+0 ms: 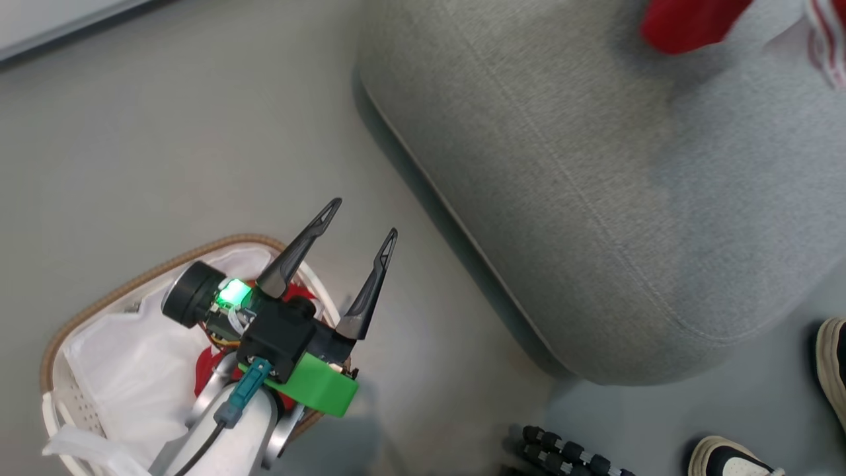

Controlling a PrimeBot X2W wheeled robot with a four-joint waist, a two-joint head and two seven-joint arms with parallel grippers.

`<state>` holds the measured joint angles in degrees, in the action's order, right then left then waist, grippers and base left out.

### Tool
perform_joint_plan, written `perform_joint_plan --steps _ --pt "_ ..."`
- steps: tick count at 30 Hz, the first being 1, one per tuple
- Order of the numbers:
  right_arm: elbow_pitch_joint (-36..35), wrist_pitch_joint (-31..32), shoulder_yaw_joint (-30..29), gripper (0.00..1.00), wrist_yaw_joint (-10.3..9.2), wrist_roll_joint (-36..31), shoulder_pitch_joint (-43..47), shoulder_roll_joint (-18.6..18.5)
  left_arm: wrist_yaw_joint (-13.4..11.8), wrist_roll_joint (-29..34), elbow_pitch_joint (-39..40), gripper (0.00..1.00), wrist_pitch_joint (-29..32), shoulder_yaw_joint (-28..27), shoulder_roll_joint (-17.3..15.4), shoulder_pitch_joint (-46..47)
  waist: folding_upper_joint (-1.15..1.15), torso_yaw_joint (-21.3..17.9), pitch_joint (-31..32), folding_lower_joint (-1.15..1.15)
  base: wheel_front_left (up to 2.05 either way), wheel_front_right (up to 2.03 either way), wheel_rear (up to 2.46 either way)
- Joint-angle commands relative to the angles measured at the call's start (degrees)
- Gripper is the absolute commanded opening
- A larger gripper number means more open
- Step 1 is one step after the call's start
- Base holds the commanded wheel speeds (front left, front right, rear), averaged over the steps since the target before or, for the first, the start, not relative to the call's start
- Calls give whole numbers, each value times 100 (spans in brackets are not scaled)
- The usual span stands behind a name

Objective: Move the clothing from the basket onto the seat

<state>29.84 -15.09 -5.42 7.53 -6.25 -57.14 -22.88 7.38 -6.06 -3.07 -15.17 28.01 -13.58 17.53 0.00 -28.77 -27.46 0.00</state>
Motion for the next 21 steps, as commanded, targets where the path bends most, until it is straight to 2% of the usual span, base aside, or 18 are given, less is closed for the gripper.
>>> perform_joint_plan --steps 1,8,17,18,19,20,21 --pt "107 -12 -147 0 -8 -58 -173 -9 12 22 31 100 3 24 -91 178 0 422 -578 0 0 0 0" --pt "415 -11 -822 0 -8 -267 -532 65 13 38 78 100 3 107 -230 490 0 758 -1116 0 0 0 0" --pt "878 -11 -1984 0 -8 -735 256 535 13 44 13 100 3 -30 -176 700 0 1038 -1296 0 0 0 0" --pt "924 -12 -2152 5 -8 -812 424 582 13 49 -3 100 2 -66 -138 718 0 1067 -1253 0 0 0 0" --pt "939 -11 -2246 25 -8 -828 515 623 13 49 -14 100 3 -82 -117 723 0 1081 -1226 0 0 0 0" --pt "941 -11 -2380 100 -8 -859 687 703 13 45 -38 100 2 -102 -82 726 0 1104 -1153 0 0 0 0" --pt "949 -11 -2472 100 -8 -854 825 753 13 40 -47 100 3 -126 -58 726 0 1116 -1101 0 0 0 0"
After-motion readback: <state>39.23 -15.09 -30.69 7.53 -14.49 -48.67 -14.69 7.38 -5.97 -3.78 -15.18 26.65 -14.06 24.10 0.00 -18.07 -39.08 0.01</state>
